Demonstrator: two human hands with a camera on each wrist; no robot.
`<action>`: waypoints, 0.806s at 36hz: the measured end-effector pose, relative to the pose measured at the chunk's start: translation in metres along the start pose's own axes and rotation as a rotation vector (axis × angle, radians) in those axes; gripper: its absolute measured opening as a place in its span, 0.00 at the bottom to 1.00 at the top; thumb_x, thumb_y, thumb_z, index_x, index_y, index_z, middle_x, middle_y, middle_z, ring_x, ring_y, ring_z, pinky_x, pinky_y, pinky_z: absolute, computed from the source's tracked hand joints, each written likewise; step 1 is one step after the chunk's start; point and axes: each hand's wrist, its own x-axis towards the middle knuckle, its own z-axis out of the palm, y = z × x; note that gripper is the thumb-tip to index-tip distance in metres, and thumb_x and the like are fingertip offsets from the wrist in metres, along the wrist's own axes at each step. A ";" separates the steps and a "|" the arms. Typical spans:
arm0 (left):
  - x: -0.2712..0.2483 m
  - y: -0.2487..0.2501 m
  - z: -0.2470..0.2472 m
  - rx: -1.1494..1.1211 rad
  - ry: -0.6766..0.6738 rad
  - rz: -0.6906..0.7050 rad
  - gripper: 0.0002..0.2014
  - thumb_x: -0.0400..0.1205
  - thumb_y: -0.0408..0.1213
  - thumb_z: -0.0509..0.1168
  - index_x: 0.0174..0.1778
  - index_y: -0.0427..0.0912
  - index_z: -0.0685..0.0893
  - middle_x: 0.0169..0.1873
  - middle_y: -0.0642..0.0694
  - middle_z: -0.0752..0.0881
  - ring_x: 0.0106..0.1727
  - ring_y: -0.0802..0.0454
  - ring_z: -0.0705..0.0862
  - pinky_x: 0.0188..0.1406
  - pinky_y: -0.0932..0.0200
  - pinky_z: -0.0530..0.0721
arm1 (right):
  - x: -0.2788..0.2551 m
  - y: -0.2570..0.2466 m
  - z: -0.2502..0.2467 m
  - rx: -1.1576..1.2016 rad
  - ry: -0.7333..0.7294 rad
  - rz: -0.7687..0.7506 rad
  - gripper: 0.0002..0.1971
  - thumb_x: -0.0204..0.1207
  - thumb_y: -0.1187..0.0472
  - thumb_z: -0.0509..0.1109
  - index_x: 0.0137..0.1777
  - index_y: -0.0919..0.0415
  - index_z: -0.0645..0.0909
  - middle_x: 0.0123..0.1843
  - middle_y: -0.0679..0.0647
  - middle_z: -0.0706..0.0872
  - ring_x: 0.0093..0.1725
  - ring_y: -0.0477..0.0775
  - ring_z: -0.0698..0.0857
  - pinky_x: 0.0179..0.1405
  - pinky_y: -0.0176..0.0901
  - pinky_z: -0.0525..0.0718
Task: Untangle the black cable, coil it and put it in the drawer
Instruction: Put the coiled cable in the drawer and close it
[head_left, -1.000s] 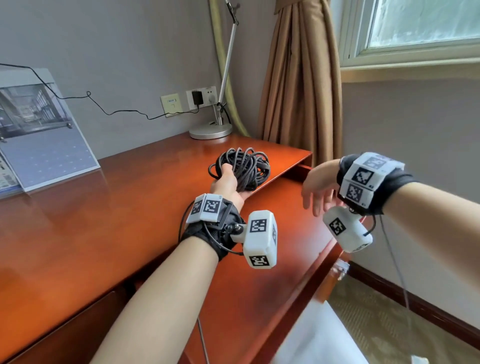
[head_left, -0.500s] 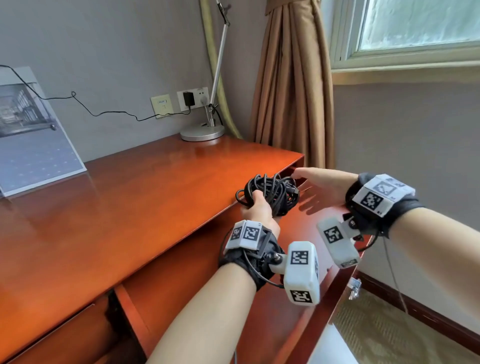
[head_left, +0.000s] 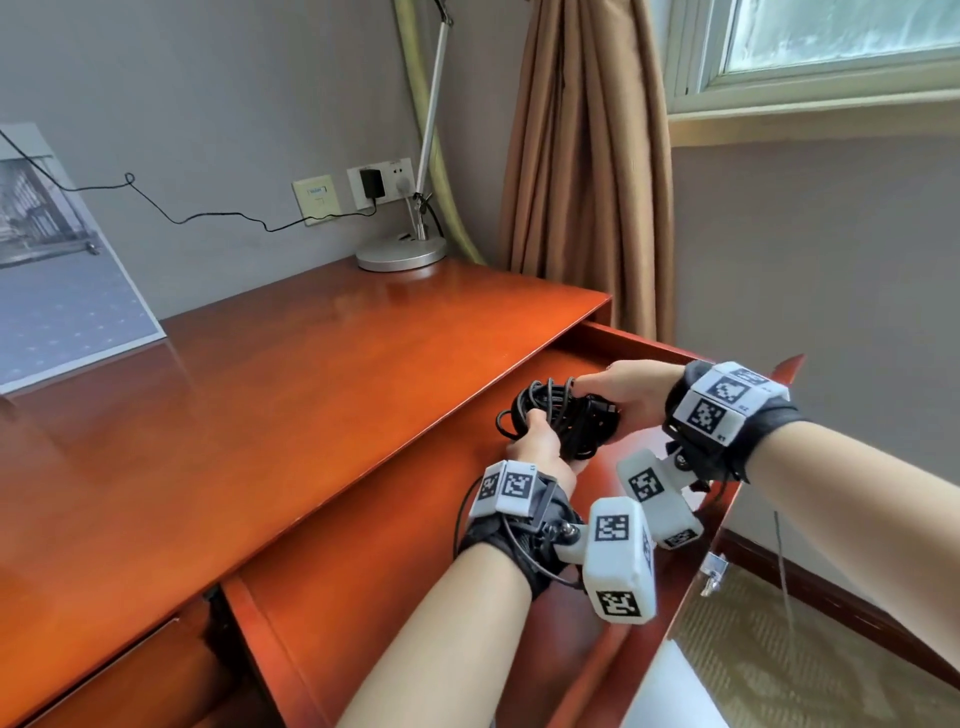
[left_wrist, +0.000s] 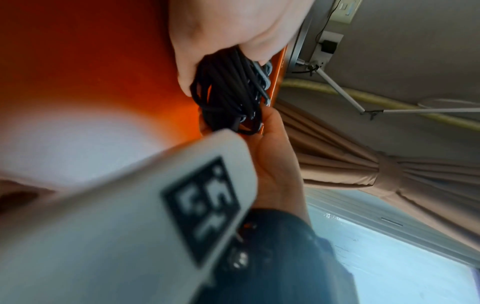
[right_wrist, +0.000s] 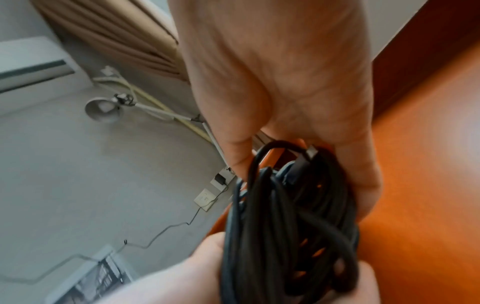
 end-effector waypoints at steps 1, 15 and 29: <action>0.001 0.002 -0.002 -0.005 0.012 0.003 0.13 0.84 0.44 0.61 0.47 0.34 0.76 0.43 0.34 0.83 0.37 0.38 0.83 0.42 0.40 0.86 | 0.003 -0.001 0.003 -0.014 0.016 0.007 0.09 0.80 0.63 0.63 0.55 0.70 0.76 0.50 0.65 0.81 0.45 0.61 0.83 0.42 0.50 0.85; 0.011 0.031 -0.023 0.222 0.162 0.008 0.08 0.84 0.36 0.59 0.55 0.35 0.77 0.54 0.40 0.80 0.63 0.39 0.80 0.60 0.48 0.79 | 0.045 -0.026 0.037 -0.379 0.061 -0.089 0.17 0.79 0.60 0.61 0.56 0.76 0.77 0.53 0.71 0.86 0.53 0.70 0.87 0.55 0.63 0.86; 0.019 0.035 -0.045 0.170 0.225 0.218 0.21 0.80 0.21 0.61 0.66 0.37 0.64 0.32 0.43 0.72 0.28 0.53 0.75 0.19 0.65 0.78 | 0.062 -0.023 0.041 -0.608 0.046 -0.300 0.16 0.82 0.57 0.59 0.64 0.63 0.78 0.55 0.58 0.85 0.50 0.55 0.84 0.53 0.46 0.82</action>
